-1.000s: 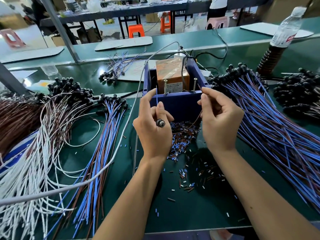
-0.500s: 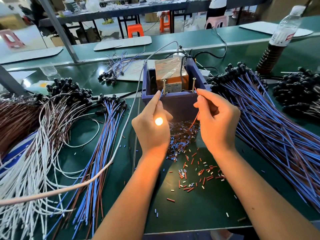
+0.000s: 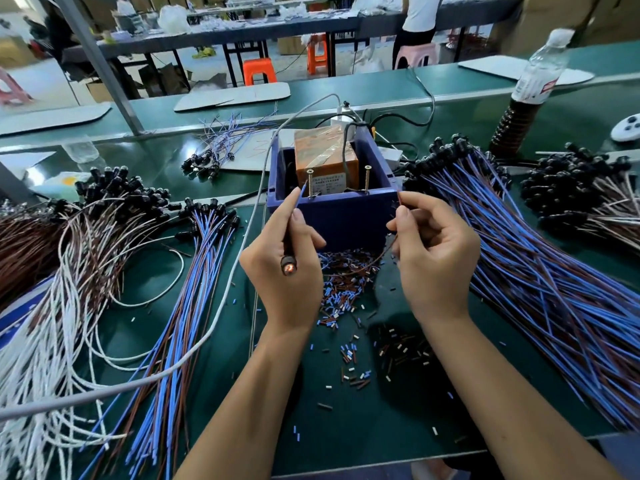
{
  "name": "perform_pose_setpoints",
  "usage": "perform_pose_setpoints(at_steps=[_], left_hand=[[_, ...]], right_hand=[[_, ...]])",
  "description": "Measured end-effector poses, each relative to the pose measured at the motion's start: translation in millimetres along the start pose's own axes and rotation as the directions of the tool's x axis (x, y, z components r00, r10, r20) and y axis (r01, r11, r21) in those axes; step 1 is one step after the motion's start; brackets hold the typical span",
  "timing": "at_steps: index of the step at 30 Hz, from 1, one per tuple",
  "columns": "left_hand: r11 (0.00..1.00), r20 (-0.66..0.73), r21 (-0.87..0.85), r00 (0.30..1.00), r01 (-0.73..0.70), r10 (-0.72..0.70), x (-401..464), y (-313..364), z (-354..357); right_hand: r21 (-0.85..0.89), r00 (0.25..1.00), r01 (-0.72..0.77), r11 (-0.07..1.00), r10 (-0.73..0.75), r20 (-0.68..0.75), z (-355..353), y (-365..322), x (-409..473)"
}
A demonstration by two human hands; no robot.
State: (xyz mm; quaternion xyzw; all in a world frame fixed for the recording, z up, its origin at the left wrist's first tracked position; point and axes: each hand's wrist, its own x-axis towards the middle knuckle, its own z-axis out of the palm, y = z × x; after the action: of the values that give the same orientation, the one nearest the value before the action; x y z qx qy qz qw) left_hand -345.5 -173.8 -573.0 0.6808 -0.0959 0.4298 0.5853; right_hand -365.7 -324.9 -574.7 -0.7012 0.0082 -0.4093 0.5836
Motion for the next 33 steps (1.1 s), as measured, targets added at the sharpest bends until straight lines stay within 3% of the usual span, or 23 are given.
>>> perform_pose_setpoints(at_steps=[5,8,9,11,13,15,17,19,21,23,26,27,29,31,33], left_hand=[[0.971,0.116,-0.132,0.976,0.2,-0.186,-2.0,30.7,23.4],[0.917,0.294,-0.125,0.897,0.378,-0.33,3.6,60.0,56.4],[0.884,0.373,-0.101,0.841,0.456,-0.391,6.5,69.4,68.5],[0.778,0.558,-0.031,0.657,0.627,-0.507,12.1,87.6,92.9],[0.681,0.67,0.07,0.472,0.729,-0.573,15.0,107.4,116.9],[0.631,0.706,0.115,0.384,0.767,-0.595,14.1,125.6,138.6],[0.537,0.754,0.058,0.316,0.842,-0.576,12.6,140.2,157.3],[0.323,0.814,-0.054,0.229,0.945,-0.534,11.3,149.8,170.8],[0.126,0.841,-0.126,0.173,0.984,-0.513,8.4,150.9,178.9],[0.029,0.823,-0.188,0.174,0.982,-0.54,4.9,144.0,184.5],[0.016,0.759,-0.288,0.238,0.957,-0.606,1.9,127.2,187.5],[0.07,0.723,-0.3,0.275,0.951,-0.634,2.5,121.3,186.9],[0.274,0.634,-0.253,0.373,0.928,-0.677,4.2,107.8,185.0],[0.518,0.545,-0.093,0.479,0.85,-0.688,6.9,92.9,183.5],[0.66,0.499,0.061,0.55,0.749,-0.67,8.8,81.5,184.0]], right_hand=[[0.127,0.973,-0.167,0.978,0.184,-0.143,-29.1,-0.4,3.5],[0.212,0.914,-0.217,0.953,0.274,-0.298,-61.2,-1.6,12.2],[0.207,0.894,-0.212,0.955,0.275,-0.353,-73.0,-3.3,17.0],[0.09,0.869,-0.149,0.985,0.174,-0.463,-98.3,-11.8,27.3],[-0.245,0.862,-0.037,0.969,-0.093,-0.498,-123.5,-23.8,36.7],[-0.604,0.859,0.121,0.787,-0.388,-0.333,-141.0,-35.1,42.3],[-0.672,0.895,0.269,0.69,-0.437,-0.09,-146.8,-43.1,44.2],[-0.582,0.974,0.217,0.784,-0.213,0.075,-143.3,-47.5,41.5],[-0.53,0.987,0.065,0.846,0.025,0.161,-142.1,-48.2,36.3],[-0.504,0.98,0.01,0.864,0.092,0.176,-148.5,-47.2,32.7],[-0.632,0.978,0.152,0.76,-0.023,0.207,-164.4,-52.2,35.8],[-0.662,0.97,0.196,0.723,-0.043,0.241,-170.3,-55.1,37.4],[-0.693,0.958,0.228,0.684,-0.029,0.286,-182.2,-61.7,40.4],[-0.708,0.955,0.227,0.668,-0.009,0.297,-192.5,-66.1,44.4],[-0.733,0.96,0.196,0.652,0.024,0.278,-196.5,-61.9,47.2]])
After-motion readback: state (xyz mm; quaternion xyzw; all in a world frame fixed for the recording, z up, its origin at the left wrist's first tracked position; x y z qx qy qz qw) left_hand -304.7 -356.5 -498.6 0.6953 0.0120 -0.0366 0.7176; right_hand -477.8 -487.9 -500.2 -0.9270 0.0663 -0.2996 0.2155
